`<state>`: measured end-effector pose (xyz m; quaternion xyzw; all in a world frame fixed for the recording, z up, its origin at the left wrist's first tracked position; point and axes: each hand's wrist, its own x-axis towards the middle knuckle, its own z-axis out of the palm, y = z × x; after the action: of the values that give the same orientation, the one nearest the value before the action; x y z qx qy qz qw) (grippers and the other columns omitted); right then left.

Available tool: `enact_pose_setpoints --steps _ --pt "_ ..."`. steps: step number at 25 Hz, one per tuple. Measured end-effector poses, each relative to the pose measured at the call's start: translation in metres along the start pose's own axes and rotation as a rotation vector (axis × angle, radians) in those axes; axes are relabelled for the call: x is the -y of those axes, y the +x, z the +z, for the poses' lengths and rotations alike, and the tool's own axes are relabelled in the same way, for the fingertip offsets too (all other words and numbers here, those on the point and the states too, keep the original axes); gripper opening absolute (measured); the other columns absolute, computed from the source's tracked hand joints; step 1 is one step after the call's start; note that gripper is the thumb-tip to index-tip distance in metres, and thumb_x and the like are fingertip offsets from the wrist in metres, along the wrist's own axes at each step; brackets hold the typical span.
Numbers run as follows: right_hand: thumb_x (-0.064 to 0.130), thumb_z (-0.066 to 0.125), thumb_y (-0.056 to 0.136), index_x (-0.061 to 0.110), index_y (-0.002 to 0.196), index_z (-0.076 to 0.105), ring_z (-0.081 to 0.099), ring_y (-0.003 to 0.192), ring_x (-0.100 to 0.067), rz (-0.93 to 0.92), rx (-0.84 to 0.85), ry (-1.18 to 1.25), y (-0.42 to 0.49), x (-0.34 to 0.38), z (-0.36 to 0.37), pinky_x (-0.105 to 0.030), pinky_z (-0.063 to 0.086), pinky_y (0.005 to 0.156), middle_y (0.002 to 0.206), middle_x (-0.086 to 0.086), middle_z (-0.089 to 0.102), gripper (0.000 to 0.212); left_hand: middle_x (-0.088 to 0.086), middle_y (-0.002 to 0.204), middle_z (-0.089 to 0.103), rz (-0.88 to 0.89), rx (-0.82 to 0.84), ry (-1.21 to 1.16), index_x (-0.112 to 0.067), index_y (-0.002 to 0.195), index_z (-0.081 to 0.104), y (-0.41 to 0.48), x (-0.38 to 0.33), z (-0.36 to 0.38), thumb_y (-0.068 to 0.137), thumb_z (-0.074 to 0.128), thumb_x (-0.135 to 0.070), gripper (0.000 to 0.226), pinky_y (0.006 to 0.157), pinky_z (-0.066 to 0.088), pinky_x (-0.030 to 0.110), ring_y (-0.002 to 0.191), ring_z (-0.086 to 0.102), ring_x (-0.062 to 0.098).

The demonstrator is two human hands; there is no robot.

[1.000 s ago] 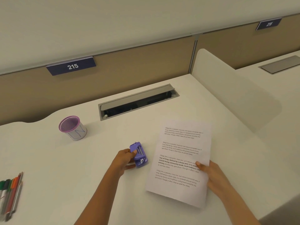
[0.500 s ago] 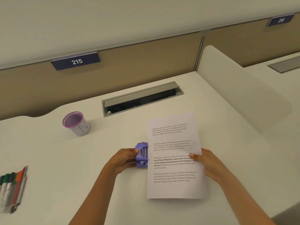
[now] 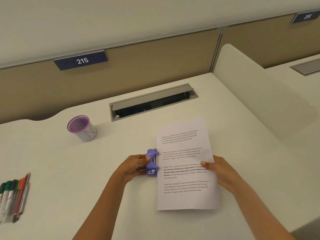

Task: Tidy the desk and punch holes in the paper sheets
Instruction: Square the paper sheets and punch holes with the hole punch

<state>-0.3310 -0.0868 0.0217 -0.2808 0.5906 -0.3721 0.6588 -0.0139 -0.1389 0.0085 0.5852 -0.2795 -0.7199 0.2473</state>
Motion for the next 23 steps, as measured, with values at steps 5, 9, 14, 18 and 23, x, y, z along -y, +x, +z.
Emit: enact_pose_setpoints --steps 5,9,14,18,23 --pt "0.0 0.058 0.091 0.006 0.12 0.065 0.07 0.103 -0.034 -0.007 0.02 -0.017 0.002 -0.002 0.009 -0.051 0.05 0.098 0.112 -0.014 0.073 0.03 0.013 0.107 0.071 0.009 0.008 -0.005 -0.003 0.117 0.064 0.0 -0.001 0.003 0.087 0.067 -0.014 0.032 0.093 0.054 0.041 0.098 0.068 0.029" --pt "0.001 0.059 0.091 0.006 0.12 0.065 0.07 0.103 -0.034 -0.012 0.014 -0.002 0.002 -0.002 0.007 -0.051 0.051 0.098 0.112 -0.014 0.073 0.03 0.011 0.102 0.073 0.003 -0.005 -0.013 -0.004 0.117 0.064 -0.003 -0.001 0.001 0.086 0.067 -0.014 0.032 0.084 0.057 0.036 0.093 0.069 0.026" --pt "0.001 0.059 0.091 0.006 0.12 0.065 0.069 0.105 -0.035 -0.009 0.034 0.003 0.003 -0.003 0.008 -0.051 0.05 0.098 0.114 -0.015 0.072 0.03 0.012 0.101 0.073 -0.005 -0.013 -0.02 -0.002 0.115 0.064 -0.005 0.0 0.002 0.087 0.067 -0.013 0.031 0.08 0.057 0.034 0.091 0.07 0.026" --pt "0.001 0.06 0.09 0.005 0.121 0.065 0.069 0.106 -0.035 0.021 0.059 0.008 0.01 -0.009 0.012 -0.052 0.05 0.099 0.114 -0.015 0.072 0.031 0.014 0.096 0.072 0.05 -0.098 0.067 0.001 0.115 0.064 -0.005 0.004 0.01 0.088 0.066 -0.013 0.031 0.067 0.058 0.023 0.082 0.069 0.022" --pt "0.0 0.061 0.09 0.005 0.12 0.064 0.068 0.107 -0.036 0.073 0.087 0.024 0.019 -0.012 0.008 -0.051 0.05 0.098 0.117 -0.016 0.071 0.031 0.021 0.104 0.07 0.082 -0.219 0.139 0.007 0.11 0.064 0.0 0.008 0.014 0.085 0.071 -0.016 0.035 0.069 0.057 0.027 0.086 0.067 0.027"
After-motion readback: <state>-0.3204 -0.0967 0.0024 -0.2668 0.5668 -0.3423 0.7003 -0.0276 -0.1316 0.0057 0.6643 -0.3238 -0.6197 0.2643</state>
